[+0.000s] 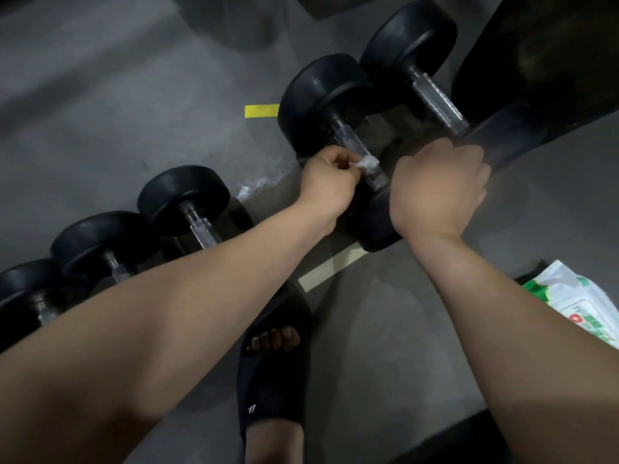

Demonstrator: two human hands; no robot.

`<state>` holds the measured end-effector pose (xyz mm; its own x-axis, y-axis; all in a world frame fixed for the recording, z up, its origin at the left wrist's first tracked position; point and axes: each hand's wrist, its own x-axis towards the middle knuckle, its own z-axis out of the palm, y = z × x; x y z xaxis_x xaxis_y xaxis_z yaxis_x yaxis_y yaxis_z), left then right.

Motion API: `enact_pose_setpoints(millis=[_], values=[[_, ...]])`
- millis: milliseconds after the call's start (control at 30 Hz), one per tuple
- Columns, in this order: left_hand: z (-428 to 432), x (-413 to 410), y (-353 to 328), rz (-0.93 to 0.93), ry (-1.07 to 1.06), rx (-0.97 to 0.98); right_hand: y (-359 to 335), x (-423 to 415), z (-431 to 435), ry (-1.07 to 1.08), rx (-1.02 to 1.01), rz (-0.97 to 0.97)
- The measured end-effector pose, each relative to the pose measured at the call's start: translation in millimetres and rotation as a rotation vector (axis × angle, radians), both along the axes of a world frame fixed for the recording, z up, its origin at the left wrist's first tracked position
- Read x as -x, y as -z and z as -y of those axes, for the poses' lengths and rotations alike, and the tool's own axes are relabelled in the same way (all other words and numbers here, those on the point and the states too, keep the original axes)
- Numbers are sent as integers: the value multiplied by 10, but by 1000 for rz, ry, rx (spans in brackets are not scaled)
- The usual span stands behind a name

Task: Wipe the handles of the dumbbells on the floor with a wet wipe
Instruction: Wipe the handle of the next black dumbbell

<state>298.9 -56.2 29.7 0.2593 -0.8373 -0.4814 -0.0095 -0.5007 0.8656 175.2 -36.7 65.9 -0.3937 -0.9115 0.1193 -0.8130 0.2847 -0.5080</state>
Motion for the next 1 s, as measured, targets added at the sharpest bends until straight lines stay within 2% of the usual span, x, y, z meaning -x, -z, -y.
enact_pose_setpoints(millis=[100,233,300,467,633,700,900,1000], values=[[-48,-48,-7,55,7,39,-2,-1,-2,0,4,4],[-58,-147,80,294,-10,-1,-4,0,6,4,-2,8],[-69,-151,100,326,0,-6,-3,0,5,5,-2,11],[-85,-28,40,90,-1,50,-3,1,2,8,0,15],[-93,-41,39,-288,-73,-56,-6,4,1,1,-11,13],[-93,-54,32,-373,-78,-72,-5,2,-2,1,-9,11],[30,19,17,-257,-139,-143,-6,-4,3,3,-13,3],[9,70,15,-158,17,-163,-1,-17,3,15,7,1]])
